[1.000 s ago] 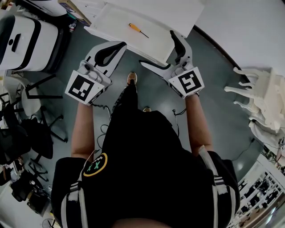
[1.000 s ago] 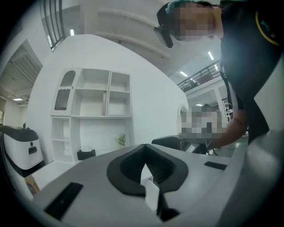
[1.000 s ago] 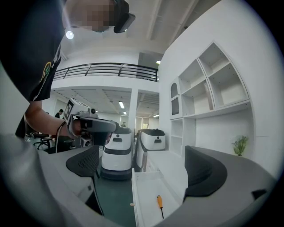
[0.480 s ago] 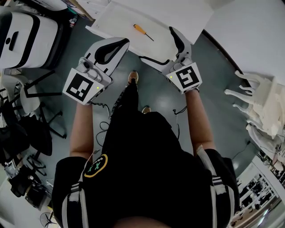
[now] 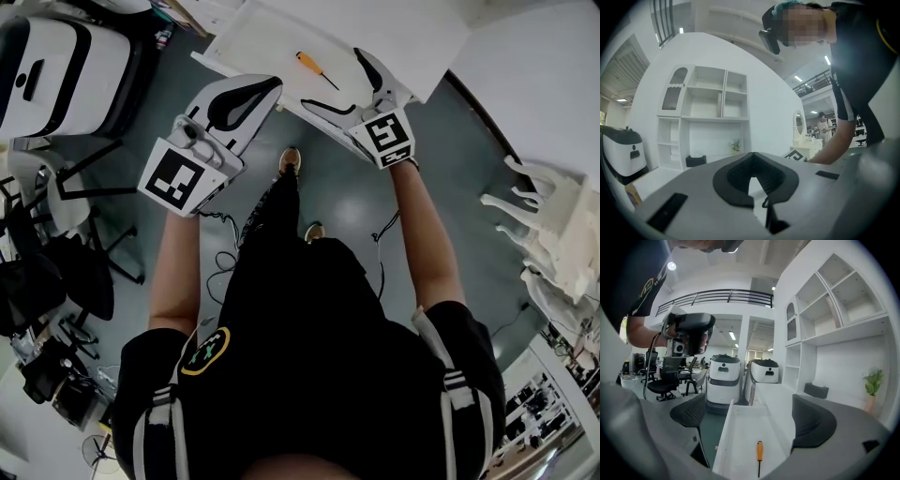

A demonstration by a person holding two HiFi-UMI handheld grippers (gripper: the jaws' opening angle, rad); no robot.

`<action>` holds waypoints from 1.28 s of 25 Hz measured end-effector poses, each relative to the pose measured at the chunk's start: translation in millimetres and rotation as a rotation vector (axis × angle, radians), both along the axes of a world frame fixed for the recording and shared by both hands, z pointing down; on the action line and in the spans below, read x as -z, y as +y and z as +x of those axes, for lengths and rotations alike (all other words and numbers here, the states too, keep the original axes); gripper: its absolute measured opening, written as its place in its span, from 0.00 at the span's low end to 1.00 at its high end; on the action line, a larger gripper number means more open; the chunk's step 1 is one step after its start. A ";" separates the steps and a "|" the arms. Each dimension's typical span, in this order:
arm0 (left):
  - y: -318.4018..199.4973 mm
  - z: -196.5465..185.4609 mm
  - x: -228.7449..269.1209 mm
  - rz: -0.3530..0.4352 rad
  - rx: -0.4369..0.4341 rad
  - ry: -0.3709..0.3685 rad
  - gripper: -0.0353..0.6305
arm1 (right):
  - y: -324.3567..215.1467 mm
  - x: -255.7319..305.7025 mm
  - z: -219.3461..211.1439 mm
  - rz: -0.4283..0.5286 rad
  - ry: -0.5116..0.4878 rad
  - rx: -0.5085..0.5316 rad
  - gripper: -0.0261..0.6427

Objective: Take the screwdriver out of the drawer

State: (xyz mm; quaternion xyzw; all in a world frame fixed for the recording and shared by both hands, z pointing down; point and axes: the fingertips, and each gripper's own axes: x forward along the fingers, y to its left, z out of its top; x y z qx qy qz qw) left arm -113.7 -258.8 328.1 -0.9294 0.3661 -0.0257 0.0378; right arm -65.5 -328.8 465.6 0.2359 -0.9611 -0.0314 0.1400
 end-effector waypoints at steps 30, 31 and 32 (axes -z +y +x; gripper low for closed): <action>-21.3 -22.8 -24.3 -0.124 -0.003 0.022 0.08 | -86.8 -232.4 -15.1 -0.289 0.327 -0.022 0.89; -21.4 -23.7 -25.4 -0.128 -0.003 0.022 0.08 | -88.2 -239.2 -14.6 -0.300 0.339 -0.020 0.88; -21.7 -24.5 -26.6 -0.133 -0.002 0.021 0.08 | -89.8 -245.7 -14.1 -0.311 0.350 -0.019 0.88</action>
